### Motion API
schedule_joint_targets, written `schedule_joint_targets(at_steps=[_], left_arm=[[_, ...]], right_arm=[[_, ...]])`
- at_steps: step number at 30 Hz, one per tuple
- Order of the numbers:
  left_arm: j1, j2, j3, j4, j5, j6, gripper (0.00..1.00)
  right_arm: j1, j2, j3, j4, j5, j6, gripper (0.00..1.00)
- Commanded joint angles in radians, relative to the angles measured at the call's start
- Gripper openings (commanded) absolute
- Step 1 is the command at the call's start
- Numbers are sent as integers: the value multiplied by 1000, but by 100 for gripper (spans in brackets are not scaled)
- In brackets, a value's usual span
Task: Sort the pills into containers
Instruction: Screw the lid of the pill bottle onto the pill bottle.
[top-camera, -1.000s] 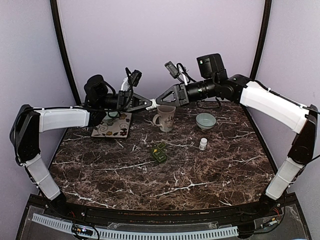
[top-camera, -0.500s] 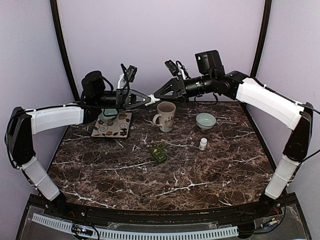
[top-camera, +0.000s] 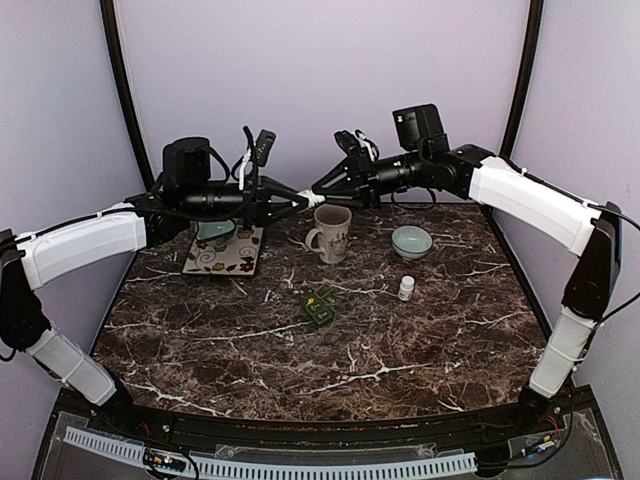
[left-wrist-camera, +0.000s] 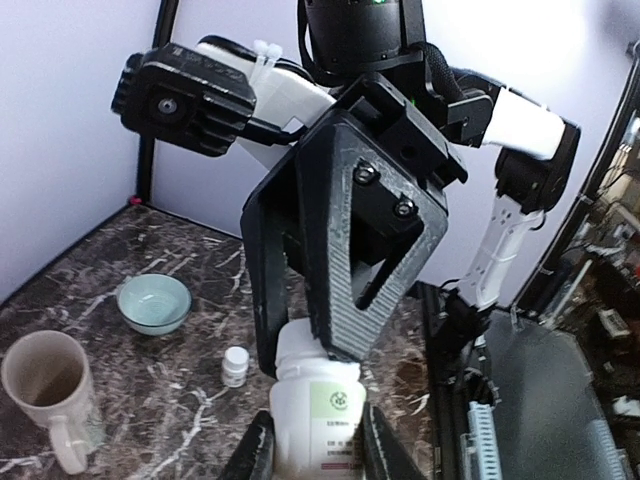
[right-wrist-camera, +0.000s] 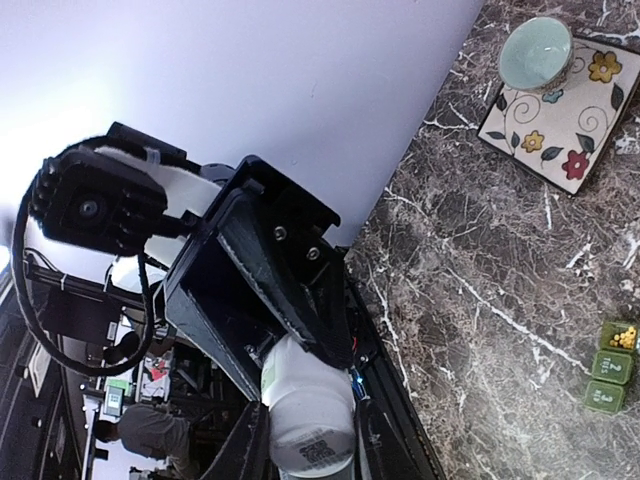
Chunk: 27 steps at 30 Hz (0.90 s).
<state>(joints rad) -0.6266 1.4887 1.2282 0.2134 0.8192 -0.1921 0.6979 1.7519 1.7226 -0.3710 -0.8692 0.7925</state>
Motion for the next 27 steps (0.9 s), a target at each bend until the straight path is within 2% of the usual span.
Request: schedule_joint_targets(at_steps=[1,4,7,16,22,27], left_arm=[[-130,-72,27,-14,-197,241,2],[-163,-112,-20,27,-275,307,2],[-166,-136,-62,73,-293,312,2],[-165,-142,-82,95,-285,278,2],[-155,-146,-90,87,-290,235,1],[-116,-169,-125,125,-279,166,1]], right_arm=[[50,49,-58,126,-25,116,0],[47,46,-87,174,-42,165,0],[46,44,-119,247,-62,229,0],[46,44,-70,170,-47,187,0],[42,23,-74,163,-35,160,32],[32,-9,-93,167,-20,143,44]])
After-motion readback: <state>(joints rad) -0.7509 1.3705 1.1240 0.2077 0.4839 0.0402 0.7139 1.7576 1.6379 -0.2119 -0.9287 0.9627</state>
